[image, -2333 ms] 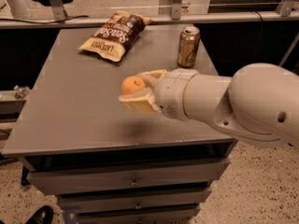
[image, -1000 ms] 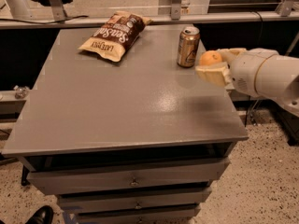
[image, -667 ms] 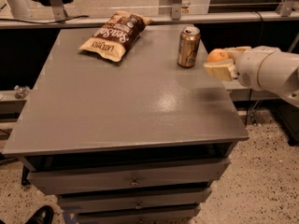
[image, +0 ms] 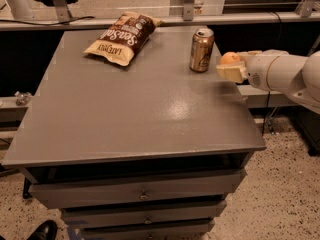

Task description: Move orange near orange can

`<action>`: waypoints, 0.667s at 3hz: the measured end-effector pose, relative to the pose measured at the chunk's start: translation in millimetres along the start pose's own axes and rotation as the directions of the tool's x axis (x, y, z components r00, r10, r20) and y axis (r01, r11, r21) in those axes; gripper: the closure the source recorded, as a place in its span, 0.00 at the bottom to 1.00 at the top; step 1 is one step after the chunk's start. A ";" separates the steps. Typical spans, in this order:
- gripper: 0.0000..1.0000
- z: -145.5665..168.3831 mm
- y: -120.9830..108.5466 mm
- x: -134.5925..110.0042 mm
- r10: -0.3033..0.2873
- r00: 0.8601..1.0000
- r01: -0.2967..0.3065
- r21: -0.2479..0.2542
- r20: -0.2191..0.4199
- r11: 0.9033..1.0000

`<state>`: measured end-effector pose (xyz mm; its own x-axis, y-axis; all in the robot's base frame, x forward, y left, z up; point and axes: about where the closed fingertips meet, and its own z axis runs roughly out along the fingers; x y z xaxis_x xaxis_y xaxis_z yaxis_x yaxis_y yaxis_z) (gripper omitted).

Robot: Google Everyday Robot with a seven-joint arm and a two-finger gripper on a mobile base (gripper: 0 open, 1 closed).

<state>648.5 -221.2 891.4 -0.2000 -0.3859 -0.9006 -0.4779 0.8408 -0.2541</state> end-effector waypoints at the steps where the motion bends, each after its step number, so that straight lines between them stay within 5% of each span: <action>1: 1.00 21.5 4.8 4.6 0.027 1.000 -0.027 -0.035 0.001 0.999; 2: 1.00 39.1 11.1 10.1 0.048 0.999 -0.048 -0.068 -0.004 0.997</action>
Offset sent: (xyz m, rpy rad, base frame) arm 0.0385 0.0269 -0.0414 0.0801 0.0769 0.0607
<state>674.7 -201.0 865.6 -0.2266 -0.3466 -0.9102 -0.5245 0.8309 -0.1858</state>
